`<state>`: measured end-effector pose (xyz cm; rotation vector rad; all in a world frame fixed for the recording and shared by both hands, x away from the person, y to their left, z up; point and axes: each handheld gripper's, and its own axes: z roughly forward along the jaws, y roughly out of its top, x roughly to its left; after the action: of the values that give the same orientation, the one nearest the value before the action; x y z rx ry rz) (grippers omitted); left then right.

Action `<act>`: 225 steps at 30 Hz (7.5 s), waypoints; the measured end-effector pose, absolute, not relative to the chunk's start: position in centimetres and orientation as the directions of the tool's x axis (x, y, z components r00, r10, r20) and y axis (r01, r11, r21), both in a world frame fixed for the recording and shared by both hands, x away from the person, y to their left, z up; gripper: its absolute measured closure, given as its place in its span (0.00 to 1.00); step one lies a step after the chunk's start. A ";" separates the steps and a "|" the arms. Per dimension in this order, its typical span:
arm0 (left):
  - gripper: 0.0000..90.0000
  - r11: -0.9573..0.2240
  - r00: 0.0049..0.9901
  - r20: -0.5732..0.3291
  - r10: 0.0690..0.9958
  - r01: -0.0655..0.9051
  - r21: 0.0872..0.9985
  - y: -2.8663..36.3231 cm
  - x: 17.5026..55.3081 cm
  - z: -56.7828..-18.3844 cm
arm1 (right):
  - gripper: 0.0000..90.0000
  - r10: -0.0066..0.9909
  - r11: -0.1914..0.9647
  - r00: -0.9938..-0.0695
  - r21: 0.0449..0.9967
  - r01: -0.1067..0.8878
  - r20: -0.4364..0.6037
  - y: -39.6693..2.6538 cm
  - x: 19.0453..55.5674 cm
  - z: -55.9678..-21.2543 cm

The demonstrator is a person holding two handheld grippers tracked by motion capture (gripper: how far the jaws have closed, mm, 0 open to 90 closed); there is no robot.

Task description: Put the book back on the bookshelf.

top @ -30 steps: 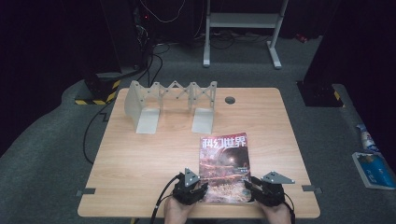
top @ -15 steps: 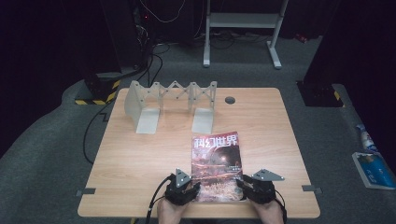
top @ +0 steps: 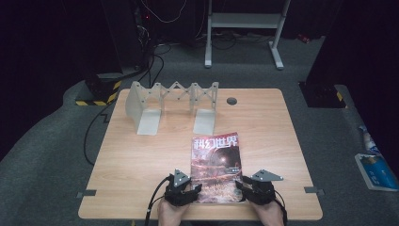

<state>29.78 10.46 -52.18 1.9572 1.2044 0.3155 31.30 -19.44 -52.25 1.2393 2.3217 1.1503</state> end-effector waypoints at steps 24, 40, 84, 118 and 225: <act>0.44 -0.169 0.472 -0.168 0.865 0.591 0.789 10.6 34.4 -53.0 | 0.61 0.804 0.312 -0.575 0.716 0.625 0.152 -20.0 35.5 -51.2; 0.46 -0.152 0.458 -0.164 0.874 0.578 0.802 10.5 34.4 -53.2 | 0.60 0.838 0.318 -0.533 0.688 0.653 0.118 -18.4 40.6 -50.2; 0.53 -0.171 0.468 -0.141 0.872 0.563 0.808 10.2 34.4 -53.3 | 0.62 0.840 0.234 -0.475 0.613 0.755 0.263 -17.8 43.6 -49.8; 0.55 -0.171 0.465 -0.140 0.874 0.564 0.808 10.1 34.3 -53.3 | 0.59 0.784 0.355 -0.590 0.640 0.681 0.192 -15.8 42.0 -48.0; 0.39 -0.167 0.625 -0.337 0.704 0.608 0.776 10.9 37.9 -53.0 | 0.95 0.618 0.392 -0.756 0.749 0.534 0.215 -17.1 39.8 -47.2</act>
<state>37.95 10.93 -53.01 1.8593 1.0493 0.1225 39.82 -17.08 -47.23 1.0535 2.5378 1.3086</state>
